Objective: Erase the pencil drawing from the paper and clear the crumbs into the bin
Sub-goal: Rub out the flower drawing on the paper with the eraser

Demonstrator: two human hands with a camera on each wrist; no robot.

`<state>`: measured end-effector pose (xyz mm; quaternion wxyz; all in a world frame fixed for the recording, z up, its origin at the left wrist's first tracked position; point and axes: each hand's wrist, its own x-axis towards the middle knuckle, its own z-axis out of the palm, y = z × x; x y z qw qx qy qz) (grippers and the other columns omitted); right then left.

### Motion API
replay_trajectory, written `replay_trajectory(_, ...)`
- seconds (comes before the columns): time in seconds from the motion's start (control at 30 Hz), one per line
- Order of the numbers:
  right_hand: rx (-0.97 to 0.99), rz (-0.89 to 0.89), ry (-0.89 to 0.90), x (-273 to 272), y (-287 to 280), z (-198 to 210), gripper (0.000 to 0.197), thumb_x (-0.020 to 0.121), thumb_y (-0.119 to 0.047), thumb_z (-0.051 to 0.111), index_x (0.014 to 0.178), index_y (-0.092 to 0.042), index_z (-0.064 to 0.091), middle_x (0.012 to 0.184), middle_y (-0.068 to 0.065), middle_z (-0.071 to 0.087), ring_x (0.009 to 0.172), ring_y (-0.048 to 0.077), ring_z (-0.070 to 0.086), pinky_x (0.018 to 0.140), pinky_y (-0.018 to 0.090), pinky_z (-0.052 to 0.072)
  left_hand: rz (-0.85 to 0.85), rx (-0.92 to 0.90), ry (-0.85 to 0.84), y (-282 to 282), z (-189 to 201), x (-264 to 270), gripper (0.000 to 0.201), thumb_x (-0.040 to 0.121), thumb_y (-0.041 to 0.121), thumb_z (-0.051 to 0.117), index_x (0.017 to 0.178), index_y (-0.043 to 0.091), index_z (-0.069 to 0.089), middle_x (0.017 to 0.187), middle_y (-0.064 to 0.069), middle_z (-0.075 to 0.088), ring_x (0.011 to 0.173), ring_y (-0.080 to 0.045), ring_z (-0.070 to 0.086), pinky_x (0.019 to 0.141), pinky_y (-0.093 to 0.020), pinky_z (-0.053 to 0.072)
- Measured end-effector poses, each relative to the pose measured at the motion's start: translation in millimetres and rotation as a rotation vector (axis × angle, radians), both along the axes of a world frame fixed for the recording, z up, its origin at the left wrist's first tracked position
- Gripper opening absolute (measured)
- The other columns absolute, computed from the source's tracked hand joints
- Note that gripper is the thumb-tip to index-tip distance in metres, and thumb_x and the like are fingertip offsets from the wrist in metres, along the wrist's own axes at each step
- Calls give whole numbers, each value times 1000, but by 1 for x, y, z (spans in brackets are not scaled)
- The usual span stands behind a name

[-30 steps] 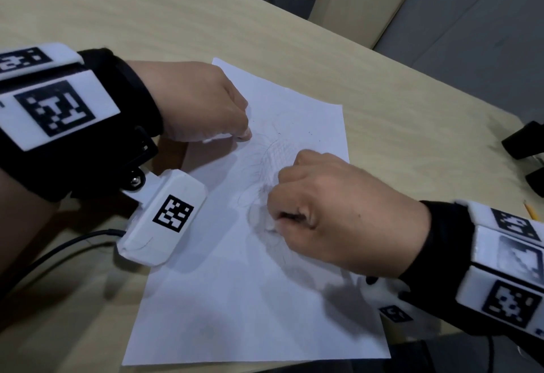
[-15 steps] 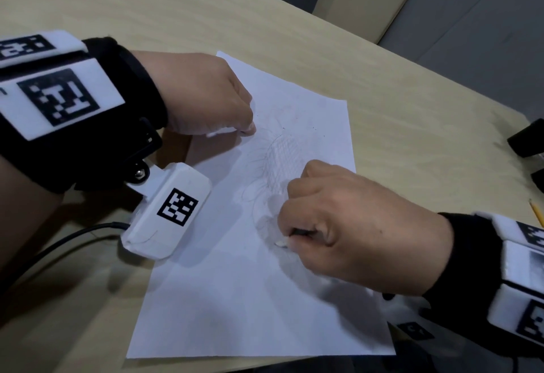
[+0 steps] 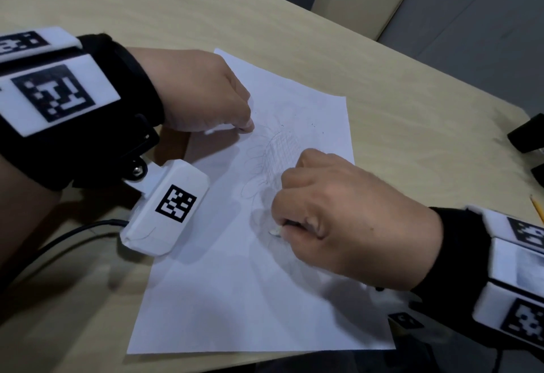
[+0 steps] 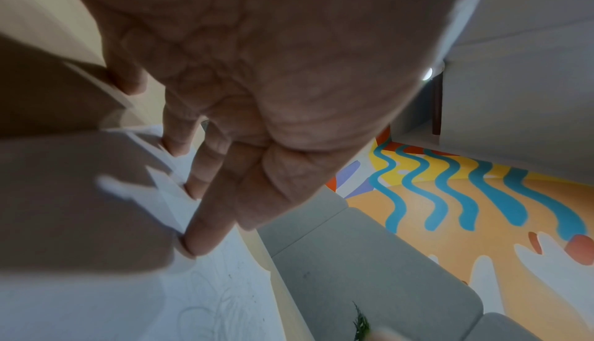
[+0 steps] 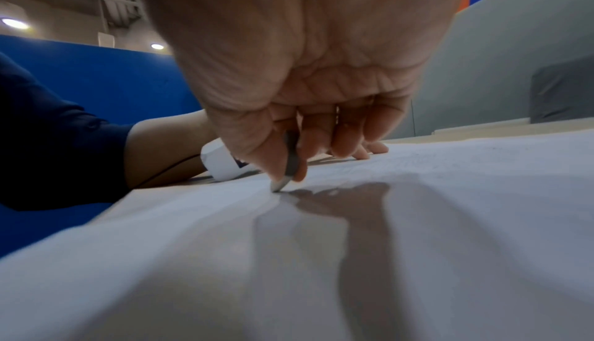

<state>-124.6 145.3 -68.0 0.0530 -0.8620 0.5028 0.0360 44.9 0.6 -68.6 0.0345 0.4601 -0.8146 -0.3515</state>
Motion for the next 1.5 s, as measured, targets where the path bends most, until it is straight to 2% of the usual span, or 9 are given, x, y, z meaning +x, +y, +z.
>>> replay_trajectory(0.1,30,7,-4,1,4,1,14,76,-15,57,62,-16,51,63,-4,45,67,26,43,57,44,44,-8,3,1,0,0,1,43,59,55,54,87,32,77,117,5,72,116,-17,62,107,-47,43)
replay_trajectory(0.23,-52,-69,2,4,-8,-3,11,75,-16,55,64,-16,55,62,-5,47,69,24,43,58,44,45,-3,-2,4,1,1,-1,47,57,53,54,90,29,78,118,3,72,116,-18,62,106,-48,43)
replay_trajectory(0.4,38,-2,-18,3,3,0,12,74,-15,56,63,-16,52,62,-5,46,68,26,45,57,44,45,-7,3,0,-1,0,1,45,58,54,54,88,30,78,117,4,72,117,-17,62,107,-48,43)
replay_trajectory(0.5,-24,-48,13,5,-4,-1,10,76,-18,55,65,-17,55,63,-5,47,70,25,45,58,44,45,-4,-5,3,0,0,-1,49,57,54,53,91,27,78,118,3,72,116,-19,62,106,-49,43)
replay_trajectory(0.67,56,10,14,-1,7,1,15,76,-16,58,63,-17,50,64,-5,46,69,25,44,57,43,44,-13,-4,-4,1,1,0,45,58,55,52,89,33,78,118,5,71,116,-17,62,107,-47,43)
replay_trajectory(0.8,18,-61,63,-7,4,4,10,74,-17,56,64,-18,55,63,-6,48,70,25,47,58,42,45,-11,-7,0,1,0,0,44,57,55,53,87,34,78,119,5,71,116,-18,61,107,-48,43)
replay_trajectory(1.27,48,-117,21,-11,1,5,8,75,-18,56,66,-19,57,63,-7,50,71,24,47,60,43,46,-5,-4,-3,0,0,-1,51,57,54,53,91,26,77,120,2,71,116,-20,62,107,-49,43)
replay_trajectory(1.43,118,-83,-12,-9,4,4,8,75,-19,56,68,-18,59,64,-7,51,73,24,49,61,42,46,-13,13,0,0,0,0,45,59,54,54,89,31,77,119,4,71,115,-18,63,107,-47,44)
replay_trajectory(1.5,66,-124,8,-11,-3,3,9,75,-18,54,67,-19,57,63,-7,51,71,23,47,61,43,46,-8,9,6,1,1,0,46,58,54,54,89,29,78,119,3,71,114,-18,63,106,-47,44)
